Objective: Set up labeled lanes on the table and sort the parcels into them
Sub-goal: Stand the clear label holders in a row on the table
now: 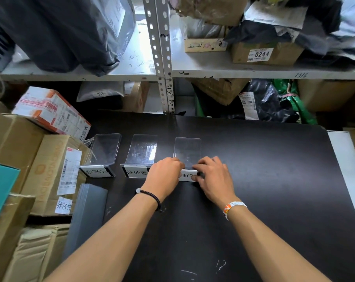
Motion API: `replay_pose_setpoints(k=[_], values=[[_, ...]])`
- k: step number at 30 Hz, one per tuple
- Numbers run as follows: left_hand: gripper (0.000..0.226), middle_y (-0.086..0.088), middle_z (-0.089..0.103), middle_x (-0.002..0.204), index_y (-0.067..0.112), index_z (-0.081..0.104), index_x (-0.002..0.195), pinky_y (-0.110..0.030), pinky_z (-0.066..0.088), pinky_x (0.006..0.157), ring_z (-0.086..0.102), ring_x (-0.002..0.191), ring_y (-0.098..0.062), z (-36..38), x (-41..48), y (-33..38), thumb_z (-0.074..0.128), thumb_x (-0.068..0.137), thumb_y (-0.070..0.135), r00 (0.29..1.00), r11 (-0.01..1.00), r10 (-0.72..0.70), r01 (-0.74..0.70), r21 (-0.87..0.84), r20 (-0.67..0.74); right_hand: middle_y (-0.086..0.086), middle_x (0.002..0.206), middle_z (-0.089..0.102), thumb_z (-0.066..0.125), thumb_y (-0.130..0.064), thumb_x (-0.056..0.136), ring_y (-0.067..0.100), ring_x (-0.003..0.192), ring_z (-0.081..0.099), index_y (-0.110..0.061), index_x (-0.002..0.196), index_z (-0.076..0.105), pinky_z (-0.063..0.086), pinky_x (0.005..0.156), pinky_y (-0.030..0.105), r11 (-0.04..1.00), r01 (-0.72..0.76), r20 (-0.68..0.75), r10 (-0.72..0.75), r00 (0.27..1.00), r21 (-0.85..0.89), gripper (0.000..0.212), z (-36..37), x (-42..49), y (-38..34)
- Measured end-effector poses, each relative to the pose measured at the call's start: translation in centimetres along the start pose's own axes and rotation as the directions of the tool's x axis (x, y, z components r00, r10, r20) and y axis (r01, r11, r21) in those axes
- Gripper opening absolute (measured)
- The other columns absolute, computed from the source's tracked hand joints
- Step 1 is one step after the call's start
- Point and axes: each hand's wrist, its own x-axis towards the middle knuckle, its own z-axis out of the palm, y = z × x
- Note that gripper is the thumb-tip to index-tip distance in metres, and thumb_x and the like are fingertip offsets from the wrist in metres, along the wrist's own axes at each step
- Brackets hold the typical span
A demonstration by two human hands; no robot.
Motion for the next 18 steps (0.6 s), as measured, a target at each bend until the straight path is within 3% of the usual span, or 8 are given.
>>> replay_pose_setpoints(k=[4, 8, 10, 13, 16, 18], values=[[0.028, 0.001, 0.067, 0.125, 0.024, 0.067, 0.131, -0.037, 0.053, 0.086, 0.064, 0.114, -0.024, -0.3, 0.0, 0.0, 0.057, 0.104, 0.023, 1.000, 1.000, 0.021, -0.021, -0.011, 0.002, -0.008, 0.126, 0.064, 0.078, -0.043, 0.090, 0.020, 0.121, 0.051, -0.028, 0.132, 0.070, 0.041, 0.094, 0.037, 1.000, -0.008, -0.006, 0.008, 1.000, 0.002, 0.046, -0.4, 0.0, -0.3], [0.055, 0.006, 0.063, 0.136, 0.028, 0.055, 0.146, -0.035, 0.047, 0.098, 0.056, 0.125, -0.018, -1.9, -0.9, -0.6, 0.055, 0.100, 0.058, 0.998, 0.997, 0.053, -0.056, -0.050, -0.046, -0.007, 0.119, 0.066, 0.084, -0.047, 0.082, 0.023, 0.114, 0.057, -0.029, 0.130, 0.070, 0.039, 0.084, 0.037, 0.999, 0.046, -0.112, -0.049, 0.993, -0.028, 0.054, -0.9, 0.3, -1.3], [0.058, 0.007, 0.062, 0.135, 0.028, 0.056, 0.145, -0.035, 0.046, 0.099, 0.056, 0.124, -0.017, -3.4, -1.7, -1.9, 0.050, 0.100, 0.064, 0.995, 0.999, 0.021, -0.025, -0.041, -0.100, -0.006, 0.115, 0.068, 0.087, -0.048, 0.076, 0.024, 0.109, 0.060, -0.027, 0.126, 0.071, 0.040, 0.080, 0.037, 0.996, 0.083, -0.170, -0.089, 0.981, -0.040, 0.056, -1.0, 0.8, -2.7], [0.049, 0.004, 0.063, 0.134, 0.025, 0.060, 0.141, -0.039, 0.047, 0.101, 0.056, 0.126, -0.020, -6.0, -3.0, -5.5, 0.055, 0.102, 0.055, 0.987, 0.999, -0.053, 0.052, -0.005, -0.151, -0.005, 0.114, 0.068, 0.091, -0.049, 0.068, 0.026, 0.107, 0.062, -0.025, 0.122, 0.073, 0.045, 0.080, 0.042, 0.989, 0.144, -0.198, -0.145, 0.969, -0.019, 0.062, -0.7, 1.9, -6.5], [0.032, -0.004, 0.066, 0.126, 0.021, 0.068, 0.130, -0.044, 0.051, 0.098, 0.061, 0.121, -0.028, -8.1, -4.4, -10.3, 0.064, 0.099, 0.027, 0.967, 0.977, -0.209, 0.214, 0.015, -0.146, -0.006, 0.111, 0.069, 0.091, -0.050, 0.067, 0.024, 0.105, 0.061, -0.027, 0.118, 0.073, 0.043, 0.081, 0.041, 0.975, 0.223, -0.188, -0.221, 0.957, -0.014, 0.060, 0.6, 2.7, -11.7], [0.033, -0.010, 0.070, 0.120, 0.017, 0.073, 0.121, -0.046, 0.054, 0.096, 0.065, 0.116, -0.035, -8.6, -5.1, -14.0, 0.061, 0.092, 0.010, 0.930, 0.930, -0.356, 0.361, 0.060, -0.090, -0.005, 0.111, 0.070, 0.090, -0.048, 0.069, 0.025, 0.106, 0.062, -0.027, 0.117, 0.073, 0.044, 0.083, 0.042, 0.963, 0.271, -0.175, -0.268, 0.947, -0.007, 0.055, 2.2, 3.2, -15.1]])
